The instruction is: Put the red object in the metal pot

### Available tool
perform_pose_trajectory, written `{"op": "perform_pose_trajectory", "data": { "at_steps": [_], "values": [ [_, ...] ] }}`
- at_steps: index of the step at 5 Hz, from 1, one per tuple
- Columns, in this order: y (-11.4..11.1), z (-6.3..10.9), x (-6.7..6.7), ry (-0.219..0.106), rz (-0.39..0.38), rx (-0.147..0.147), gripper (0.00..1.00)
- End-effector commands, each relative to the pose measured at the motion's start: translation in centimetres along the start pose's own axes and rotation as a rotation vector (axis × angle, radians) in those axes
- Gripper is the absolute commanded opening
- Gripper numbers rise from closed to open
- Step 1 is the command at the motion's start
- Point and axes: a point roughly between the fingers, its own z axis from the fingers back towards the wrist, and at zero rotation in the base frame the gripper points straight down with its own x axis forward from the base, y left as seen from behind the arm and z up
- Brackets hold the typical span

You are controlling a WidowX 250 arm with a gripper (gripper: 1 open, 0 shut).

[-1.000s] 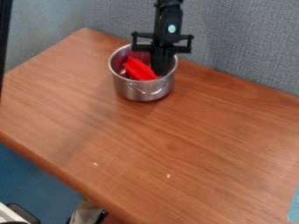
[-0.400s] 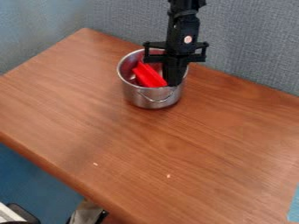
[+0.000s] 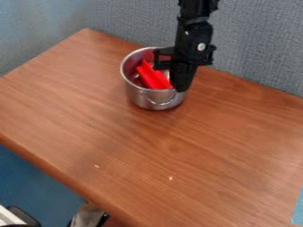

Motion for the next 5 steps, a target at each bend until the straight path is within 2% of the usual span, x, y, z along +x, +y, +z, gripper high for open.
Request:
{"op": "perform_pose_trajectory", "data": {
  "at_steps": [1, 3, 5],
  "values": [
    [-0.7, 2.0, -1.4, 0.023, 0.078, 0.058, 0.0],
    [-2.1, 1.7, -4.6, -0.019, 0.264, 0.073, 0.0],
    [-2.8, 3.2, -5.8, -0.048, 0.268, 0.044, 0.0]
  ]
}}
